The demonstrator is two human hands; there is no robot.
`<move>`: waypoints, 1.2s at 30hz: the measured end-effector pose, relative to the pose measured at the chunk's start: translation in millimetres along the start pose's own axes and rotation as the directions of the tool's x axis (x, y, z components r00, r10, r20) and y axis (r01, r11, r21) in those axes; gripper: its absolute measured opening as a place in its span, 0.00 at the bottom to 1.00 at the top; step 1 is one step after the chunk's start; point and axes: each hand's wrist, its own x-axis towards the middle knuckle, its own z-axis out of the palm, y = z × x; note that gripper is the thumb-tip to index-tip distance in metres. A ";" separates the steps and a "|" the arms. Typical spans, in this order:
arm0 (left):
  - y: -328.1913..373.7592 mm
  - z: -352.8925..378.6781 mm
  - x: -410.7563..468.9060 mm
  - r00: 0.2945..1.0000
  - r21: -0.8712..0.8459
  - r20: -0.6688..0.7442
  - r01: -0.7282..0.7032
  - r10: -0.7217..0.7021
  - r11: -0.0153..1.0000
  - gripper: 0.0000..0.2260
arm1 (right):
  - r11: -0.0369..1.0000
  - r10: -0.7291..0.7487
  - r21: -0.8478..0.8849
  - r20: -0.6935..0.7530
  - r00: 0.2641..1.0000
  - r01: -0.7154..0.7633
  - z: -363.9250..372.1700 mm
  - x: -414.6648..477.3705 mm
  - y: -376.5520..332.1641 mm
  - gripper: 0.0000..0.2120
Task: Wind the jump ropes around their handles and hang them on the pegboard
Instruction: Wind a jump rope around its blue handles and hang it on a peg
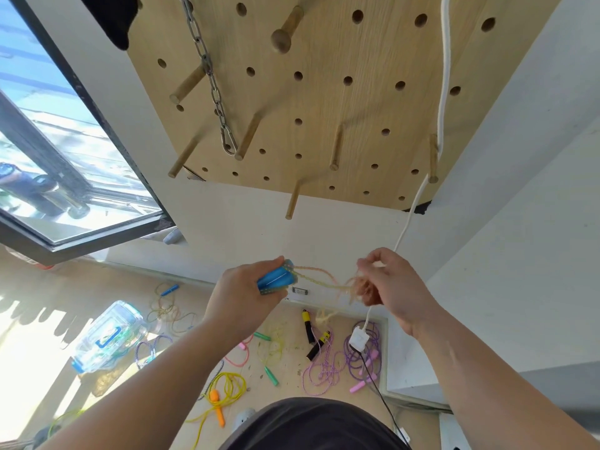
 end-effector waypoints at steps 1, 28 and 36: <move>5.7 -0.5 -1.5 1.000 -0.052 -0.025 -0.010 0.009 0.999 0.24 | 0.997 0.051 -0.065 0.104 0.993 -0.045 0.2 -1.7 0.9 0.03; -60.6 14.0 9.8 0.933 0.054 0.016 0.359 -0.360 0.932 0.22 | 0.562 -0.095 0.823 -0.036 0.995 0.083 -13.6 -18.8 -31.0 0.18; 6.1 -3.7 0.2 0.986 -0.319 -0.122 0.073 -0.118 0.945 0.23 | 0.967 0.255 0.085 -0.230 0.939 -0.241 -29.7 5.0 43.7 0.13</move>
